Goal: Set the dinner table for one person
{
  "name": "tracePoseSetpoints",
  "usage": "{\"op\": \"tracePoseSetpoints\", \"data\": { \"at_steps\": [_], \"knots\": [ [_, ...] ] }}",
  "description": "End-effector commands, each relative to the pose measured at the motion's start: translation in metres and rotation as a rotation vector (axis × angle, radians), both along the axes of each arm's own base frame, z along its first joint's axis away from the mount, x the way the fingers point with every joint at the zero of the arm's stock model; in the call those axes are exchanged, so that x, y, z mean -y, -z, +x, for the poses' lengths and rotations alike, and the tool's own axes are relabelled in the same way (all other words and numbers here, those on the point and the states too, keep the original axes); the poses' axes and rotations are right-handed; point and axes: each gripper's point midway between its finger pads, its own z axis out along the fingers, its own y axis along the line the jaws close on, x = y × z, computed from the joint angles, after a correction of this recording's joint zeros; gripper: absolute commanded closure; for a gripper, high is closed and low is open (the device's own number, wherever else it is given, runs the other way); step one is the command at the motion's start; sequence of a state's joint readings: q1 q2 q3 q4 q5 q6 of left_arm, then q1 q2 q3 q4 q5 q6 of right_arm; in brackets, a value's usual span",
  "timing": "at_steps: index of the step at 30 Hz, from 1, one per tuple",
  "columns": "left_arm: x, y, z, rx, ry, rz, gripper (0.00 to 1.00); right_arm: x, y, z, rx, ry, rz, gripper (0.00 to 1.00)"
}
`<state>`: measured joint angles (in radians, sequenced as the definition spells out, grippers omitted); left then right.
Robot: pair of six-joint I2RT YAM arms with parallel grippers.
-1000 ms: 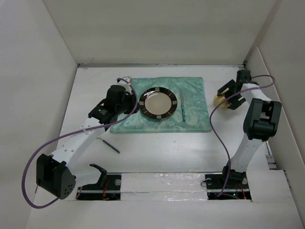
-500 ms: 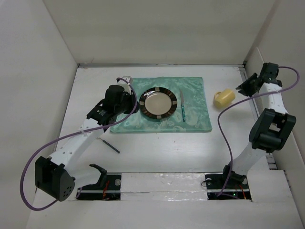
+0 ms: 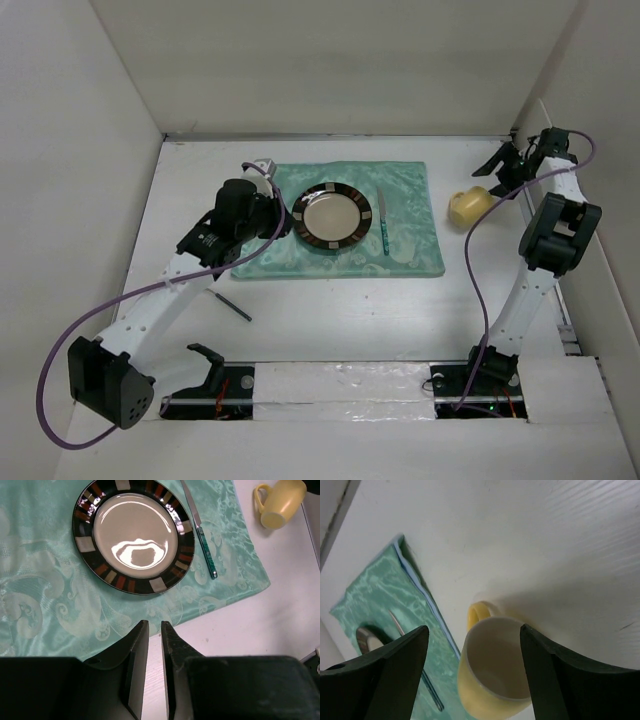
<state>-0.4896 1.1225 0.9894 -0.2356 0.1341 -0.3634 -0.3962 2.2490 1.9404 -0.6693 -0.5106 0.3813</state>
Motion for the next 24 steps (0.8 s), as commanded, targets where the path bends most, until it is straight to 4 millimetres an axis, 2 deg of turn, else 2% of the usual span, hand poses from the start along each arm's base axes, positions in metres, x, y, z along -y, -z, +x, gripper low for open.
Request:
{"op": "tracePoseSetpoints", "data": {
  "at_steps": [1,2,4,6,8,10,11,13,14,16,17,18,20,22,23,24],
  "knots": [
    [0.004,-0.007,-0.003,0.025,0.017,-0.033,0.86,-0.018,-0.015,-0.01,0.05,-0.109,0.072,0.22],
    [0.004,-0.008,-0.003,0.026,0.018,-0.036,0.86,-0.022,-0.006,-0.017,0.029,-0.11,0.088,0.24],
    [0.005,-0.006,-0.002,0.024,0.021,-0.035,0.86,-0.028,-0.009,-0.024,0.036,-0.121,0.101,0.27],
    [0.007,-0.004,-0.002,0.019,0.025,-0.04,0.86,-0.033,0.002,-0.036,0.005,-0.127,0.116,0.28],
    [0.009,-0.003,-0.002,0.02,0.035,-0.049,0.86,-0.034,0.002,-0.044,-0.007,-0.127,0.104,0.34],
    [0.01,-0.003,-0.001,0.019,0.035,-0.05,0.86,-0.037,0.014,-0.056,-0.047,-0.118,0.11,0.39],
    [0.01,-0.001,-0.001,0.016,0.037,-0.048,0.86,-0.037,0.01,-0.058,-0.036,-0.112,0.095,0.52],
    [0.011,-0.001,-0.001,0.018,0.043,-0.052,0.86,-0.037,0.016,-0.065,-0.044,-0.091,0.085,0.67],
    [0.012,0.001,-0.001,0.014,0.045,-0.05,0.86,-0.037,0.008,-0.066,-0.024,-0.082,0.072,0.8],
    [0.012,0.001,-0.001,0.013,0.046,-0.054,0.86,-0.035,0.007,-0.069,-0.018,-0.044,0.058,0.9],
    [0.012,0.001,-0.001,0.013,0.047,-0.056,0.86,-0.034,0.001,-0.069,-0.005,-0.031,0.053,0.96],
    [0.012,0.002,-0.001,0.011,0.047,-0.055,0.86,-0.034,-0.014,-0.069,0.027,-0.022,0.038,0.99],
    [0.012,0.001,-0.002,0.01,0.045,-0.058,0.86,-0.034,-0.027,-0.07,0.041,-0.001,0.04,1.0],
    [0.012,0.002,-0.002,0.01,0.045,-0.058,0.86,-0.03,-0.051,-0.07,0.084,0.032,0.01,1.0],
    [0.012,0.002,-0.003,0.01,0.045,-0.058,0.86,-0.038,-0.062,-0.068,0.108,0.017,-0.002,1.0],
    [0.012,0.002,-0.003,0.01,0.045,-0.058,0.86,-0.04,-0.083,-0.068,0.15,0.026,-0.046,1.0]
  ]
}}
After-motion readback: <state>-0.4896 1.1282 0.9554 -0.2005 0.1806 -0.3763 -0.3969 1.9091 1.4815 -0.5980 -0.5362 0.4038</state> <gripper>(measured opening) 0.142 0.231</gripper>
